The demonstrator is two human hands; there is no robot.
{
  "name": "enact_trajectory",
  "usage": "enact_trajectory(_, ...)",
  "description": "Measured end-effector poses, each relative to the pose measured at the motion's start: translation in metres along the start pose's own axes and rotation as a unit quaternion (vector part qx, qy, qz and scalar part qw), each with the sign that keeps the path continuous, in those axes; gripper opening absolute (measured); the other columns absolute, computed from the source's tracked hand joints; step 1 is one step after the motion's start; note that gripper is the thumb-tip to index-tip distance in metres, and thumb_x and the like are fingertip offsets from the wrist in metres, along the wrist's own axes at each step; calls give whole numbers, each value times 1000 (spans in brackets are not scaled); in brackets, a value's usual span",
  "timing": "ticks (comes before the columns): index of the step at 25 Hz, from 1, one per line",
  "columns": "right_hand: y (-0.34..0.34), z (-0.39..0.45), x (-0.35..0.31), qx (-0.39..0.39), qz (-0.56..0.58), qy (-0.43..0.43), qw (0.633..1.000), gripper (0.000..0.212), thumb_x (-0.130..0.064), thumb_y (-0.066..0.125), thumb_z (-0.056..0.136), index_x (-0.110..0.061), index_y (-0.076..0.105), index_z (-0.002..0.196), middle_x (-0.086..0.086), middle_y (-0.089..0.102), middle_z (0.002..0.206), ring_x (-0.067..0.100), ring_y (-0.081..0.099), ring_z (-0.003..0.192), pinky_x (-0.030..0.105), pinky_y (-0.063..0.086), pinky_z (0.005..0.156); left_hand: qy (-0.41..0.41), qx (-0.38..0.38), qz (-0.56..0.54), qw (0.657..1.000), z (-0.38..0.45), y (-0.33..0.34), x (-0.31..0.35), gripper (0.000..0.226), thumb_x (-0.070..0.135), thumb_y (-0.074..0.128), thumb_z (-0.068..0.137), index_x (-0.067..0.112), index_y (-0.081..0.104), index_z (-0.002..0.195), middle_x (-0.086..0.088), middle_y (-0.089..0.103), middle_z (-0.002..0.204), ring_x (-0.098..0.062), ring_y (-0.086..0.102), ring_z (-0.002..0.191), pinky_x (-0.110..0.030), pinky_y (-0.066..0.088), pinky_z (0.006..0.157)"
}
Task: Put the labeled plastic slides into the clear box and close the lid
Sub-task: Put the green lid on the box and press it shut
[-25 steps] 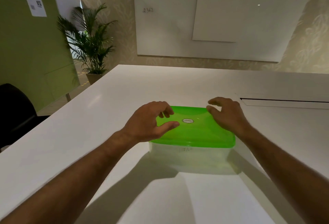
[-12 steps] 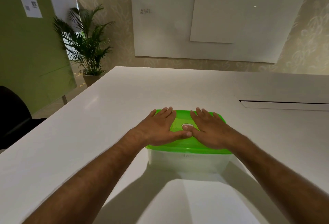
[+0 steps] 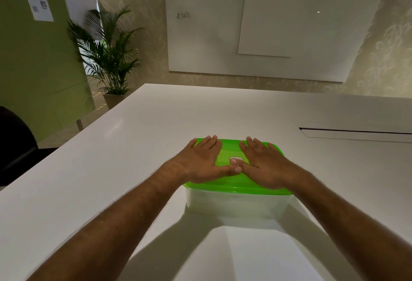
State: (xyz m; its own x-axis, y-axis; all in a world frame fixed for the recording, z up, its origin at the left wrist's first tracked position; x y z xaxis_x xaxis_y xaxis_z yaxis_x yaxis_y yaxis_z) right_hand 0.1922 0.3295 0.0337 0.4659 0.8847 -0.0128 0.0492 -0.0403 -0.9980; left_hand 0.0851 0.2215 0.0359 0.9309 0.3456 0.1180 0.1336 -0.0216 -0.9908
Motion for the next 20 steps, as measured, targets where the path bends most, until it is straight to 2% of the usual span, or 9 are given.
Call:
enact_trajectory(7,-1,1,0,11,4,-1,1000,82,-71,12,91,-22,-1,155,5,-6,164,18,-6,150,46,0,121,1,19,0,1000,-3,-1,0,109,88,17,77,16,-1,157,-2,-6,166,-11,-8,151,-42,-3,123)
enact_trajectory(12,-4,0,1,30,21,-4,999,84,-72,14,89,-20,3,155,5,-1,164,19,-2,150,46,1,121,3,26,-31,999,-6,-4,1,121,93,10,63,17,1,157,0,-3,166,-10,-7,151,-41,-3,123)
enact_trajectory(16,-9,-5,0,53,74,-6,996,86,-72,21,89,-19,7,155,4,7,164,19,3,150,46,5,121,15,44,-52,998,-9,-8,2,110,88,22,73,20,0,157,3,-4,166,-10,-6,151,-41,-3,123)
enact_trajectory(18,-19,-12,-1,87,130,-14,988,82,-70,26,89,-21,13,154,2,15,163,17,8,150,45,10,121,28,80,-72,994,-11,-17,6,101,83,28,81,22,1,157,3,-3,166,-10,-4,152,-40,-1,123)
enact_trajectory(20,-45,-26,0,176,213,-22,961,74,-66,36,90,-23,31,150,0,33,157,16,26,145,40,24,118,51,147,-88,984,-14,-30,16,93,77,32,87,22,4,158,4,0,166,-9,-1,152,-38,3,124)
Point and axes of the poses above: each hand's wrist, its own z-axis towards the middle knuckle, its own y-axis out of the palm, x = y × z, the point moved 7 cm from there along z, towards the middle knuckle
